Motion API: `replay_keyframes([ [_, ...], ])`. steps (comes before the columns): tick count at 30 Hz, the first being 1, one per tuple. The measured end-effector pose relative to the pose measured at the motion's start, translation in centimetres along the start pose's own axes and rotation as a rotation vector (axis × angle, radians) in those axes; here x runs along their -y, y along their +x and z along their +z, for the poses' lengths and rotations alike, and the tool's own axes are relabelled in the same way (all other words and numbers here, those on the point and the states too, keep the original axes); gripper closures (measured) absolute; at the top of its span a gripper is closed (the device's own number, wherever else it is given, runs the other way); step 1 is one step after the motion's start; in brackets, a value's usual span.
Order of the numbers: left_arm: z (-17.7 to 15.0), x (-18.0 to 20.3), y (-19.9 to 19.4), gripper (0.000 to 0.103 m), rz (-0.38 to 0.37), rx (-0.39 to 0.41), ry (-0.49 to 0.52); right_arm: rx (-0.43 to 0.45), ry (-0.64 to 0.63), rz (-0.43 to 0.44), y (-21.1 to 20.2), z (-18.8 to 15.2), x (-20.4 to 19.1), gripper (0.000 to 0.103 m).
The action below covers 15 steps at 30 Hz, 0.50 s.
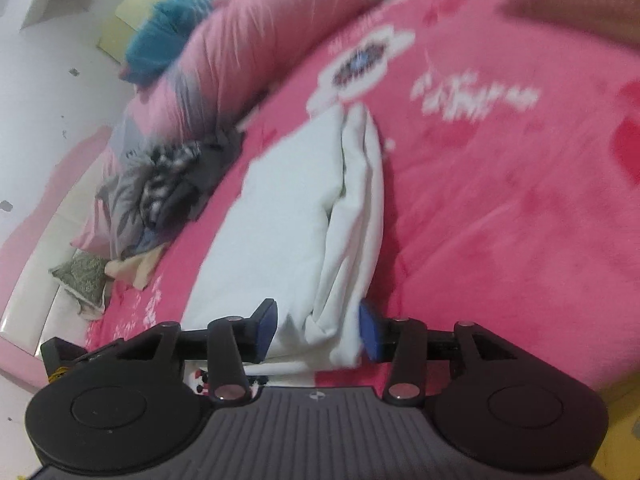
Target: Fold clothes
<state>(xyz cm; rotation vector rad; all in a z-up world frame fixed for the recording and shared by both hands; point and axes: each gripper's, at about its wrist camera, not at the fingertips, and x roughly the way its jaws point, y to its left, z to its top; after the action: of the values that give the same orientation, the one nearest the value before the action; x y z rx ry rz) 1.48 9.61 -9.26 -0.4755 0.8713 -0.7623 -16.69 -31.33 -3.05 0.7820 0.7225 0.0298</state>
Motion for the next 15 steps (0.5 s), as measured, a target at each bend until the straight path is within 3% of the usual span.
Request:
replay_keyframes([
  [4, -0.1, 0.4, 0.2, 0.066, -0.096, -0.03, -0.01, 0.022, 0.039, 0.023, -1.0, -0.3, 0.8, 0.056],
  [7, -0.5, 1.1, 0.9, 0.065, -0.047, -0.036, 0.035, 0.005, 0.016, 0.024, 0.5, -0.5, 0.1, 0.059],
  [8, -0.6, 1.2, 1.1, 0.066, -0.028, -0.035, 0.042, 0.002, -0.008, 0.013, 1.0, -0.6, -0.3, 0.065],
  [9, -0.7, 1.2, 1.2, 0.077, -0.009, -0.034, 0.05, 0.002, -0.035, -0.007, 1.5, -0.6, -0.7, 0.083],
  [10, -0.8, 1.2, 1.4, 0.082, 0.011, -0.033, 0.057, 0.002, -0.049, -0.018, 1.7, -0.6, -0.8, 0.09],
  [12, -1.0, 1.3, 1.6, 0.086, 0.049, -0.031, 0.072, 0.004, -0.057, -0.017, 1.8, -0.6, -1.0, 0.092],
  [15, -0.6, 1.7, 0.7, 0.088, 0.042, -0.021, 0.091, 0.017, -0.06, 0.01, 0.8, -0.7, -1.5, 0.093],
])
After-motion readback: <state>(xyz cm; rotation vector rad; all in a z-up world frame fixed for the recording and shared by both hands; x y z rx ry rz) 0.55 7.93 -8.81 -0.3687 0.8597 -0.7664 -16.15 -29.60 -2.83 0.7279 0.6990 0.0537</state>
